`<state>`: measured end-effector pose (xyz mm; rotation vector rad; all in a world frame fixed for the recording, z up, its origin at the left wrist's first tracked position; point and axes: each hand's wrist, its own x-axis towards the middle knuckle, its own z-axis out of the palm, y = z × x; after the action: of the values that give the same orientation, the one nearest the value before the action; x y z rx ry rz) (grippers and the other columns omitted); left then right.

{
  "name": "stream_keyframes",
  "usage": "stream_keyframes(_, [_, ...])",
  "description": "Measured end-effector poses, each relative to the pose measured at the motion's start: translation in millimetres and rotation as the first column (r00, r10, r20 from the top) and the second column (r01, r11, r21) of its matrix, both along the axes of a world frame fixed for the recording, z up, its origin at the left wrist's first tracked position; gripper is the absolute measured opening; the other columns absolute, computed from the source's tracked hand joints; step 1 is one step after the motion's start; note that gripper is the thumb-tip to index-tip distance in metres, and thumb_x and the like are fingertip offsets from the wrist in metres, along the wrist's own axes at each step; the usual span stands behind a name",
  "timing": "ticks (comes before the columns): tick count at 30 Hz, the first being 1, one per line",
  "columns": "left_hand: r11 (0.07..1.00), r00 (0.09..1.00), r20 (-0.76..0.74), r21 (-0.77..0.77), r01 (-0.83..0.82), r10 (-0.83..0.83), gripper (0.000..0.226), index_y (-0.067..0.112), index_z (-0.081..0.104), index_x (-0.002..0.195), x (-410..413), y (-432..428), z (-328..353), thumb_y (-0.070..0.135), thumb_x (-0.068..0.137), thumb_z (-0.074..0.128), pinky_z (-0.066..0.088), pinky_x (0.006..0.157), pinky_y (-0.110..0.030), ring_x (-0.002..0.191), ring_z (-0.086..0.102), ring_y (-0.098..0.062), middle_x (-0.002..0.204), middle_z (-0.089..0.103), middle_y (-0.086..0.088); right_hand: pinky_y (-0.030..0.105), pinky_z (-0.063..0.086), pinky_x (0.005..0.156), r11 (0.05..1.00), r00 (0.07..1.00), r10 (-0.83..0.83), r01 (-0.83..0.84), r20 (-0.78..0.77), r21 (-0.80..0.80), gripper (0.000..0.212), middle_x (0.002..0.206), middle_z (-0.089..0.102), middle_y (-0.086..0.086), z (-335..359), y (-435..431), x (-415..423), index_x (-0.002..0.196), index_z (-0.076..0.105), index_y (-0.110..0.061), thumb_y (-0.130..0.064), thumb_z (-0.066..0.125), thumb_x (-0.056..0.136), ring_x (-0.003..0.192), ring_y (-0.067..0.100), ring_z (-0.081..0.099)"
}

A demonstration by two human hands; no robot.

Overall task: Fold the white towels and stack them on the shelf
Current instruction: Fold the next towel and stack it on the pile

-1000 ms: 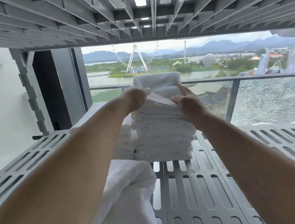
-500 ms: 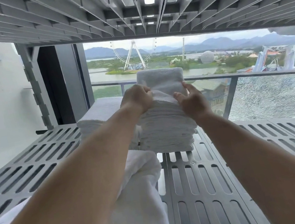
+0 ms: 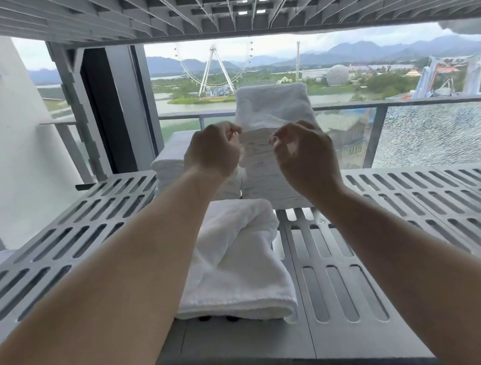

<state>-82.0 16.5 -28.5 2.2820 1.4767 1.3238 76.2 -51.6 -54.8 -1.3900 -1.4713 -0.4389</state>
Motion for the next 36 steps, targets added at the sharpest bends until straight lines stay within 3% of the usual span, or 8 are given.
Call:
stream_keyframes(3, [0.999, 0.999, -0.041, -0.044, -0.009, 0.007, 0.027, 0.026, 0.073, 0.111, -18.5, -15.1, -6.4, 0.025, 0.095, 0.052, 0.050, 0.081, -0.030, 0.097, 0.065, -0.023, 0.103, 0.074, -0.001, 0.025, 0.043, 0.073, 0.988, 0.998, 0.069, -0.069, -0.008, -0.138, 0.017, 0.090, 0.071, -0.001, -17.3, -9.6, -12.4, 0.087, 0.076, -0.019, -0.025, 0.060, 0.089, 0.086, 0.019, 0.063])
stream_keyframes(8, [0.978, 0.971, -0.238, -0.206, -0.024, -0.026, 0.033, 0.024, 0.069, 0.119, -49.8, -49.3, -17.0, 0.039, 0.094, 0.055, 0.051, 0.098, -0.038, 0.110, 0.063, -0.023, 0.122, 0.070, -0.001, 0.028, 0.036, 0.075, 0.917, 0.985, 0.058, -0.117, -0.162, -0.382, 0.025, 0.102, 0.071, 0.006, -52.1, -32.1, -25.5, 0.108, 0.070, -0.019, -0.032, 0.054, 0.094, 0.097, 0.026, 0.063])
stream_keyframes(16, [0.894, 0.845, -0.524, -0.423, -0.150, -0.106, 0.071, 0.029, 0.052, 0.140, -79.6, -122.6, -49.2, 0.072, 0.083, 0.053, 0.041, 0.105, -0.040, 0.127, 0.051, -0.023, 0.141, 0.056, 0.001, 0.036, 0.042, 0.087, 0.807, 0.927, -0.016, -0.209, -0.374, -0.552, 0.067, 0.123, 0.065, 0.005, -101.1, -99.7, -47.4, 0.133, 0.054, -0.014, -0.062, 0.057, 0.087, 0.118, 0.028, 0.058])
stream_keyframes(19, [0.918, 0.782, -0.617, -0.354, -0.176, -0.088, 0.073, 0.028, 0.040, 0.149, -81.8, -135.6, -61.4, 0.060, 0.086, 0.060, 0.037, 0.108, -0.037, 0.135, 0.044, -0.024, 0.150, 0.048, -0.001, 0.034, 0.038, 0.085, 0.807, 0.955, -0.027, -0.154, -0.295, -0.570, 0.065, 0.128, 0.064, 0.003, -102.3, -118.1, -57.8, 0.134, 0.053, -0.017, -0.061, 0.058, 0.086, 0.119, 0.028, 0.057])
stream_keyframes(22, [0.942, 0.776, -0.628, -0.290, -0.171, -0.052, 0.052, 0.028, 0.041, 0.147, -82.0, -139.9, -72.3, 0.035, 0.097, 0.052, 0.041, 0.105, -0.038, 0.130, 0.049, -0.027, 0.147, 0.050, -0.004, 0.042, 0.042, 0.101, 0.776, 0.972, -0.004, -0.145, -0.235, -0.614, 0.066, 0.131, 0.062, 0.004, -98.1, -127.2, -64.3, 0.138, 0.049, -0.018, -0.054, 0.062, 0.085, 0.124, 0.029, 0.054])
stream_keyframes(26, [0.972, 0.765, -0.638, -0.114, -0.204, 0.086, 0.024, 0.022, 0.057, 0.114, -74.8, -140.2, -74.9, 0.014, 0.096, 0.044, 0.049, 0.075, -0.039, 0.099, 0.061, -0.030, 0.113, 0.066, -0.009, 0.035, 0.043, 0.094, 0.801, 0.977, 0.009, -0.136, -0.215, -0.584, 0.053, 0.122, 0.066, 0.007, -96.5, -123.8, -71.1, 0.136, 0.052, -0.019, -0.032, 0.062, 0.085, 0.117, 0.029, 0.058])
stream_keyframes(29, [0.972, 0.746, -0.644, -0.013, -0.234, 0.171, 0.025, 0.018, 0.060, 0.110, -71.1, -137.2, -70.4, 0.009, 0.093, 0.043, 0.041, 0.066, -0.037, 0.090, 0.060, -0.030, 0.103, 0.065, -0.010, 0.026, 0.036, 0.079, 0.846, 0.971, -0.012, -0.117, -0.238, -0.520, 0.045, 0.115, 0.068, 0.008, -96.2, -117.3, -76.2, 0.131, 0.058, -0.017, -0.014, 0.055, 0.086, 0.108, 0.028, 0.061])
stream_keyframes(36, [0.978, 0.748, -0.657, -0.086, -0.192, 0.089, 0.017, 0.020, 0.058, 0.100, -43.2, -138.9, -40.0, 0.010, 0.088, 0.051, 0.043, 0.068, -0.036, 0.088, 0.059, -0.030, 0.104, 0.064, -0.007, 0.026, 0.038, 0.082, 0.918, 0.931, -0.097, -0.054, -0.353, -0.393, 0.047, 0.116, 0.066, 0.009, -88.2, -121.8, -55.8, 0.129, 0.061, -0.016, -0.004, 0.048, 0.085, 0.108, 0.027, 0.060])
